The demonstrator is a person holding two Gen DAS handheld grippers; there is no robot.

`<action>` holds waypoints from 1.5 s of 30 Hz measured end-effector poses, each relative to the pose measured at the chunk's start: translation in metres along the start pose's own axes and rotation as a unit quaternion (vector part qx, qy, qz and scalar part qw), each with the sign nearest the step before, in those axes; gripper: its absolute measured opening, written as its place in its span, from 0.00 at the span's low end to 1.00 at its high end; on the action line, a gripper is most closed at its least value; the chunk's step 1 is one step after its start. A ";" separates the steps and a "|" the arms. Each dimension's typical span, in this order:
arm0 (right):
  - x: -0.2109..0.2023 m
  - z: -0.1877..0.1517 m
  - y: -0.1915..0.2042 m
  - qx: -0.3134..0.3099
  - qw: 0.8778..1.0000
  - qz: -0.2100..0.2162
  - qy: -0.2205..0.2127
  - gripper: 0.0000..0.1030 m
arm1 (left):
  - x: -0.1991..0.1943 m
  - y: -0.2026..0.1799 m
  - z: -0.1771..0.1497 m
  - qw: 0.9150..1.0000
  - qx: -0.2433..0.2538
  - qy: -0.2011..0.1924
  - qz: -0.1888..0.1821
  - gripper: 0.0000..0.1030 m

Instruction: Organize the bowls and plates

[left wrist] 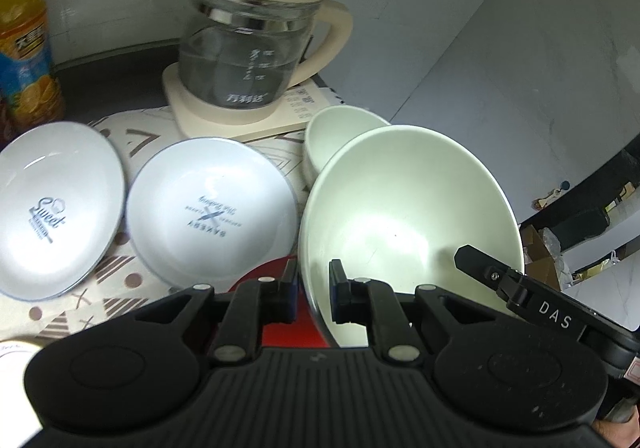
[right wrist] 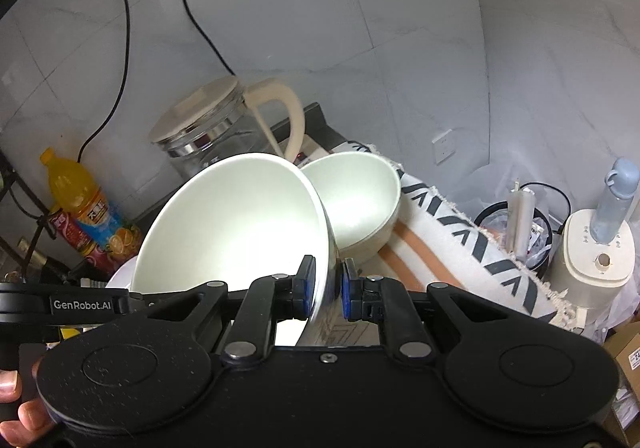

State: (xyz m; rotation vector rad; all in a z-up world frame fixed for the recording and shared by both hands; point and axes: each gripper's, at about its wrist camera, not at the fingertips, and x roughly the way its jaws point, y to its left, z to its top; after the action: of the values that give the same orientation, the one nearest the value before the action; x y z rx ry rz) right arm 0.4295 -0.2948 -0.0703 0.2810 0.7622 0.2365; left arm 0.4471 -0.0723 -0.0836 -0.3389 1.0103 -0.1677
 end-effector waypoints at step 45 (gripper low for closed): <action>0.036 -0.053 0.023 -0.062 0.995 -0.034 0.069 0.07 | 0.033 0.031 -0.032 0.992 -0.014 0.113 0.056 0.16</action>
State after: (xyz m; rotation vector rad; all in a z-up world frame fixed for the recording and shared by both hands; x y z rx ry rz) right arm 0.4148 -0.2538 -0.1221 0.1219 0.8881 0.2404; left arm 0.4363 -0.0591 -0.1363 -0.2934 1.2538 -0.0917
